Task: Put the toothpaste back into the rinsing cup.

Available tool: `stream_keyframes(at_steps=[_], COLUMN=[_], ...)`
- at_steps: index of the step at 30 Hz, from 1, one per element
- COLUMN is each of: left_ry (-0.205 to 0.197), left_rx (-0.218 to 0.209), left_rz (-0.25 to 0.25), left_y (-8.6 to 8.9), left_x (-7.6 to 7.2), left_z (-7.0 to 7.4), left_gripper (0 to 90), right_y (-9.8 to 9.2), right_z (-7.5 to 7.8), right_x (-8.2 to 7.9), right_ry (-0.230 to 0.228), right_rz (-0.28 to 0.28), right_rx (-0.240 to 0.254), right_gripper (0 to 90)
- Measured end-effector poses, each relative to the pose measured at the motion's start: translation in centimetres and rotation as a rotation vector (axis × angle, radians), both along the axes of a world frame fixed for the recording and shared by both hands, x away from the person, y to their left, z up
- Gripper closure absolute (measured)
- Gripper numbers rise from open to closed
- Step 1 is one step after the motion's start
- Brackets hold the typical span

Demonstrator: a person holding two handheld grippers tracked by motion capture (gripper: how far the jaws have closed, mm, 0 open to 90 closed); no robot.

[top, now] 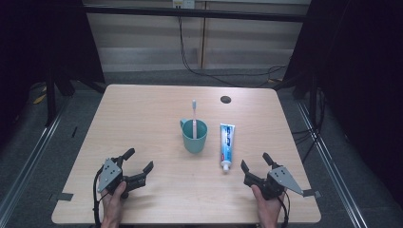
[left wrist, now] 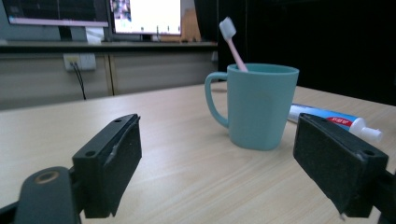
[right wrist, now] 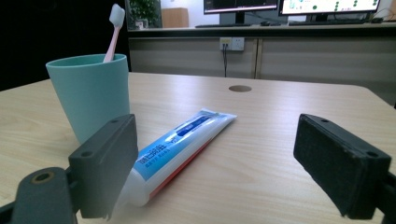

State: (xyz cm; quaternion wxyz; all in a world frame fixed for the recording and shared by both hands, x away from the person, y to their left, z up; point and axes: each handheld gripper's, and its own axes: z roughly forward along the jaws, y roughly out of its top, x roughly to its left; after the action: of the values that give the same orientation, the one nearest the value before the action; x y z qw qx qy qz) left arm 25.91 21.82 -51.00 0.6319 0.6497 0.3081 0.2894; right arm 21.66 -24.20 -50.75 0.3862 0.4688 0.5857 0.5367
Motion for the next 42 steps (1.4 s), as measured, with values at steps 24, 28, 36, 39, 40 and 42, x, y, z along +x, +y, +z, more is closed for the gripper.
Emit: stream_keyframes(at_steps=[24, 28, 36, 39, 40, 42], left_ry=[-0.017, -0.017, -0.018, -0.017, -0.017, -0.018], left_rx=[0.002, 0.003, 0.004, 0.002, 0.002, 0.001], left_rz=[-0.014, -0.014, -0.011, -0.014, -0.014, -0.011], left_y=[0.2, 0.2, 0.2, 0.2, 0.2, 0.2], left_x=[0.2, 0.2, 0.2, 0.2, 0.2, 0.2], left_z=[0.0, 0.0, 0.0, 0.0, -0.1, 0.0], left_gripper=[15.8, 15.9, 15.8, 15.8, 15.9, 15.9], right_y=[0.8, 0.6, -0.3, -0.4, -0.5, -0.5], right_z=[4.4, 5.4, 7.1, 7.3, 7.3, 7.4], right_x=[2.9, 3.3, 4.7, 5.3, 5.6, 6.0], right_ry=[0.140, 0.169, 0.293, 0.340, 0.369, 0.392], right_rz=[0.159, 0.179, 0.215, 0.225, 0.226, 0.235], right_rx=[0.029, 0.023, 0.004, -0.005, -0.009, -0.008], right_gripper=[33.8, 36.9, 38.1, 39.1, 39.6, 39.7])
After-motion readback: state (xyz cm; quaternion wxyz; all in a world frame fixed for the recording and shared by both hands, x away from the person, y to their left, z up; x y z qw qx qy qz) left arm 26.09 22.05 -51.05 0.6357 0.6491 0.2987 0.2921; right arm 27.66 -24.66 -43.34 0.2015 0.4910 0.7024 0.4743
